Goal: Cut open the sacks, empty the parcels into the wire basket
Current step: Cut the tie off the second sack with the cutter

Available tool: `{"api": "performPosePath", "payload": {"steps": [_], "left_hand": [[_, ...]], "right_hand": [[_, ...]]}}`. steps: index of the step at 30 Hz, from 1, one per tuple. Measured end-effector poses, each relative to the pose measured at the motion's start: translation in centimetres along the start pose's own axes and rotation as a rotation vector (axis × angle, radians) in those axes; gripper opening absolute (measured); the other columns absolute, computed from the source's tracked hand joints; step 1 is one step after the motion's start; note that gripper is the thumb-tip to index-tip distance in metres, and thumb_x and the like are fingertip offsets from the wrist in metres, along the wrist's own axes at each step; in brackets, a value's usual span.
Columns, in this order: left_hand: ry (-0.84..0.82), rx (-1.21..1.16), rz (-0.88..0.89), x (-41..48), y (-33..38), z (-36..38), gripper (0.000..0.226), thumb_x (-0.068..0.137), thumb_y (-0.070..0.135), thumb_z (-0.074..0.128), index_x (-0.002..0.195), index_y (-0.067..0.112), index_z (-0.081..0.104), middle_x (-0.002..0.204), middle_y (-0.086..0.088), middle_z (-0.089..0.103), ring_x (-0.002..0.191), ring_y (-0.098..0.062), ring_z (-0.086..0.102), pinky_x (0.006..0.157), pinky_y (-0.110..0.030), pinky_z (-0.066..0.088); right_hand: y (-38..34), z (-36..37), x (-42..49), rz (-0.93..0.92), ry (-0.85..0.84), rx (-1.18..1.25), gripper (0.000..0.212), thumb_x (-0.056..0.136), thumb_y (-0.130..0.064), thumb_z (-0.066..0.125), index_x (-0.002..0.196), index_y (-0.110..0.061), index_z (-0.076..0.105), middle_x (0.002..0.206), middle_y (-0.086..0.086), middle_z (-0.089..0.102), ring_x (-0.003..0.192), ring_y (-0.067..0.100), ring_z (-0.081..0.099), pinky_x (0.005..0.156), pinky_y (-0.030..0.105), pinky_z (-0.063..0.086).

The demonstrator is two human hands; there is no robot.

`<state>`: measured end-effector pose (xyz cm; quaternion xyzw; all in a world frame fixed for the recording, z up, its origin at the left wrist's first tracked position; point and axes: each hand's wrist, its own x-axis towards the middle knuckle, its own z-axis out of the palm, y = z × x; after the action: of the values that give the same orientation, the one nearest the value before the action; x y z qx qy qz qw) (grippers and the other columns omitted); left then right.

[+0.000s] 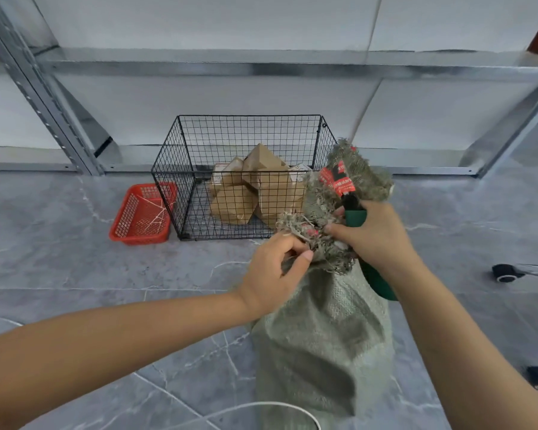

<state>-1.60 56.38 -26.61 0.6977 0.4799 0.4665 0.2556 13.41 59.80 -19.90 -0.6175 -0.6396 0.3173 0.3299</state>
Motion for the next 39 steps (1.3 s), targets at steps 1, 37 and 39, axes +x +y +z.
{"api": "performPosePath", "payload": {"steps": [1,37,39], "left_hand": [[-0.005,-0.007,-0.023,0.0,0.2,-0.2,0.03,0.083,0.04,0.043,0.075,0.017,0.059,0.07,0.012,0.052,0.073,-0.012,0.052,0.068,-0.028,0.045],[-0.437,0.53,-0.041,7.3,7.1,-2.9,0.035,0.084,-0.004,0.049,0.098,0.023,0.066,0.103,0.007,0.064,0.075,-0.015,0.063,0.07,-0.022,0.05],[-0.535,0.396,-0.157,7.7,7.6,-3.6,0.032,0.081,-0.004,0.052,0.087,0.025,0.064,0.089,0.012,0.061,0.059,-0.005,0.06,0.056,-0.018,0.048]], "right_hand": [[0.1,-0.2,-0.1,0.008,0.012,0.059,0.019,0.077,-0.018,0.073,0.088,-0.009,0.062,0.073,0.011,0.062,0.062,0.025,0.058,0.063,0.039,0.053],[0.4,-5.9,-2.3,-0.121,0.312,0.22,0.021,0.076,-0.018,0.073,0.074,-0.026,0.054,0.068,-0.008,0.054,0.054,0.005,0.049,0.052,0.018,0.041],[0.2,-6.1,-1.3,-0.123,0.331,0.184,0.018,0.076,-0.019,0.074,0.081,-0.02,0.057,0.07,-0.009,0.055,0.058,0.005,0.05,0.054,0.016,0.041]]}}
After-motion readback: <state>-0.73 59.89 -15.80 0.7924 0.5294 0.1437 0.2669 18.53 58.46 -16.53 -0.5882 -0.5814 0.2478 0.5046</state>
